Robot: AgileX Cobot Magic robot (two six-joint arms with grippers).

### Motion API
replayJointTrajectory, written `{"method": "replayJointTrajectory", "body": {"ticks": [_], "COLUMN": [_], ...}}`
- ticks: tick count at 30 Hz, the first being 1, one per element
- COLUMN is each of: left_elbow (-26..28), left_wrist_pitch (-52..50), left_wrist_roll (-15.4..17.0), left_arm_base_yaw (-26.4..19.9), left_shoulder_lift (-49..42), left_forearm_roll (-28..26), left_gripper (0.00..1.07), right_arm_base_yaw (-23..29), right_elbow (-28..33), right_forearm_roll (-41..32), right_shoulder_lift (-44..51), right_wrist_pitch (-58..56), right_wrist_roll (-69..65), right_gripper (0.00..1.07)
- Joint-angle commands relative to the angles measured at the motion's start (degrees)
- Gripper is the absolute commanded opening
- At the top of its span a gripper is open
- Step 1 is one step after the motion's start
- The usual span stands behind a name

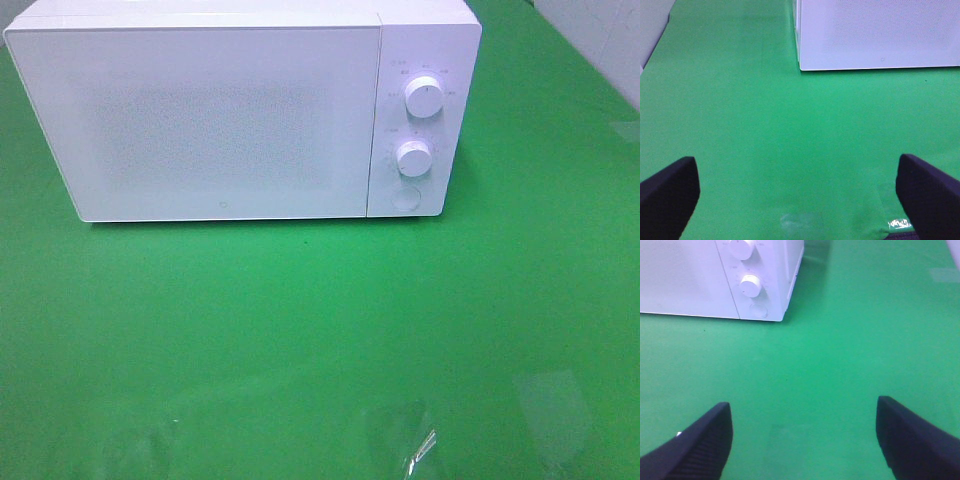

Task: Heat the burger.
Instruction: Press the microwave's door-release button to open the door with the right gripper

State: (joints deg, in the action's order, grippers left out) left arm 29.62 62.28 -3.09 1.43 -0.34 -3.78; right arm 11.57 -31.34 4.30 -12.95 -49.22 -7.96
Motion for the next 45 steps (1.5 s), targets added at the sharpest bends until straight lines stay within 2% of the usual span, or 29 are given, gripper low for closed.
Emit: {"method": "replayJointTrajectory", "body": {"ticks": [1, 8, 17, 40, 44, 45], "left_elbow": [0.1, 0.1, 0.1, 0.1, 0.1, 0.1], "left_wrist_pitch": [-0.9, -0.9, -0.9, -0.9, -0.9, -0.9], "left_wrist_roll": [0.0, 0.0, 0.0, 0.0, 0.0, 0.0], "left_arm_base_yaw": [0.0, 0.0, 0.0, 0.0, 0.0, 0.0], "left_shoulder_lift": [-0.9, -0.9, -0.9, -0.9, -0.9, -0.9], "left_forearm_roll": [-0.5, -0.5, -0.5, -0.5, -0.5, -0.5], "left_gripper": [1.01, 1.01, 1.01, 1.01, 1.01, 1.01], "right_arm_base_yaw": [-3.7, -6.9, -6.9, -6.7, -6.7, -6.7], "right_elbow": [1.5, 1.7, 3.2, 3.0, 1.6, 1.4], "right_forearm_roll": [-1.6, -1.9, -2.4, -2.5, -2.6, -2.6], "right_shoulder_lift": [5.0, 9.8, 14.3, 14.7, 14.5, 13.6], "right_wrist_pitch": [-1.5, -2.4, -5.6, -5.4, -1.2, 2.9], "right_wrist_roll": [0.6, 0.6, 0.8, 0.8, 0.8, 0.8], "right_gripper": [0.76, 0.76, 0.76, 0.76, 0.76, 0.76]}}
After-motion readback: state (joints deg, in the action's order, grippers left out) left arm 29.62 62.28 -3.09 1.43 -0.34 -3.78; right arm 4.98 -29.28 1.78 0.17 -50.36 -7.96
